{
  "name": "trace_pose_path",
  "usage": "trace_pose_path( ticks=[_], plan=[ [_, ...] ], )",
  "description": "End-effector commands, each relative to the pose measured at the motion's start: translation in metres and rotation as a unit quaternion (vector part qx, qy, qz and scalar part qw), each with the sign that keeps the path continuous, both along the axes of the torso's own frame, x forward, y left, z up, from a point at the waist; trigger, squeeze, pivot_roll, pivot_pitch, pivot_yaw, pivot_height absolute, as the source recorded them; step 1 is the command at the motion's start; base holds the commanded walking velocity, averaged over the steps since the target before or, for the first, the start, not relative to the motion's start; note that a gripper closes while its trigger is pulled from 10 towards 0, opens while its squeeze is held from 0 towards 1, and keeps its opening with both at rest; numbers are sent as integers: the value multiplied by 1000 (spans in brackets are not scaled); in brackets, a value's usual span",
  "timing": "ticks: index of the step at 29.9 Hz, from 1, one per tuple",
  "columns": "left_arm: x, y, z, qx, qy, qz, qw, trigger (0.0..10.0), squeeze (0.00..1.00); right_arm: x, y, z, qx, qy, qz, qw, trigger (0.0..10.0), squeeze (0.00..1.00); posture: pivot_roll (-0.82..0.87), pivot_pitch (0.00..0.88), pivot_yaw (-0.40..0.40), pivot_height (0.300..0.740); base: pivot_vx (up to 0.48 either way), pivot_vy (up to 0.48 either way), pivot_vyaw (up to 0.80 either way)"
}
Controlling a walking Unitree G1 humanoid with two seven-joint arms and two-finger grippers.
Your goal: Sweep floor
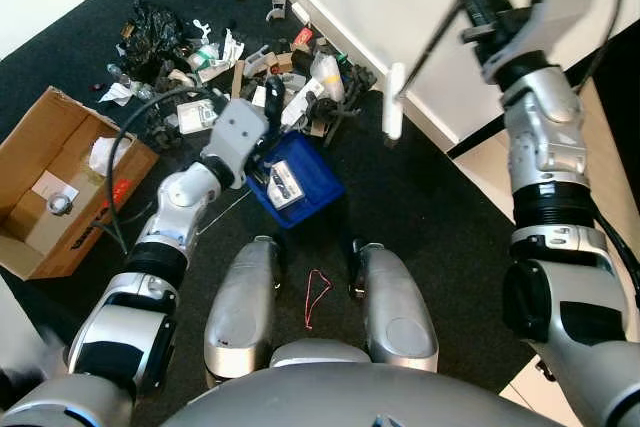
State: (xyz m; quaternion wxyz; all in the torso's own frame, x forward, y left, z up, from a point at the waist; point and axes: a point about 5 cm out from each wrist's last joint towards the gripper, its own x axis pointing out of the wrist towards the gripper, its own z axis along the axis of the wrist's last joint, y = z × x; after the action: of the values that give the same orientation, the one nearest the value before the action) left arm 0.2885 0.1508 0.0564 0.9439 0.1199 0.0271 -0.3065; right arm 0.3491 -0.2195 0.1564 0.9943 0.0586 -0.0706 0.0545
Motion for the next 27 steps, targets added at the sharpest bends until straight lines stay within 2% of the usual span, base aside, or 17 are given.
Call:
trace_pose_path(
  ticks=[1, 2, 4, 5, 7, 8, 9, 12, 15, 16, 22, 24, 27],
  plan=[
    [2, 7, 19, -39, -32, 17, 999, 10000, 0, -3, 2, -20, 51, 34, -18, 998, 10000, 0, 134, 112, 1, 740, 0, 0, 0],
    [1, 9, 31, -55, -55, 27, 997, 10000, 0, -8, 11, -37, 37, 66, 14, 997, 10000, 0, 135, 111, 0, 740, 0, 0, 0],
    [0, 9, 37, -63, -66, 29, 995, 10000, 0, -10, 15, -44, 33, 78, 21, 996, 10000, 0, 136, 110, 0, 740, 0, 0, 0],
    [-3, 8, 47, -74, -84, 31, 993, 10000, 0, -14, 21, -54, 49, 97, 28, 994, 10000, 0, 140, 105, -2, 740, 0, 0, 0],
    [-5, 7, 54, -80, -97, 31, 992, 10000, 0, -16, 25, -59, 71, 109, 34, 991, 10000, 0, 140, 105, -2, 740, 0, 0, 0],
    [-5, 8, 64, -93, -111, 40, 989, 10000, 0, -17, 27, -63, 75, 117, 36, 990, 10000, 0, 147, 99, -7, 740, 0, 0, 0],
    [-5, 8, 64, -93, -111, 40, 989, 10000, 0, -17, 27, -63, 75, 117, 36, 990, 10000, 0, 147, 99, -7, 740, 0, 0, 0],
    [-5, 14, 85, -113, -145, 66, 981, 10000, 0, -18, 30, -69, 66, 132, 45, 988, 10000, 0, 152, 95, -10, 740, 0, 0, 0],
    [-3, 24, 96, -109, -166, 88, 976, 10000, 0, -16, 27, -66, 44, 124, 43, 990, 10000, 0, 159, 88, -15, 740, 0, 0, 0],
    [-1, 32, 101, -107, -178, 107, 972, 10000, 0, -14, 23, -61, 26, 111, 34, 993, 10000, 0, 161, 81, -17, 740, 0, 0, 0],
    [-5, 41, 104, -101, -173, 133, 971, 10000, 0, -8, 13, -47, 2, 74, 10, 997, 10000, 0, 161, 74, -20, 740, 0, 0, 0],
    [-13, 36, 91, -93, -155, 140, 974, 10000, 0, -2, 9, -37, 11, 60, 0, 998, 10000, 0, 159, 57, -24, 740, 0, 0, 0],
    [-16, 31, 84, -86, -155, 147, 973, 10000, 0, -1, 8, -36, 12, 61, -2, 998, 10000, 0, 159, 52, -26, 740, 0, 0, 0]
  ],
)
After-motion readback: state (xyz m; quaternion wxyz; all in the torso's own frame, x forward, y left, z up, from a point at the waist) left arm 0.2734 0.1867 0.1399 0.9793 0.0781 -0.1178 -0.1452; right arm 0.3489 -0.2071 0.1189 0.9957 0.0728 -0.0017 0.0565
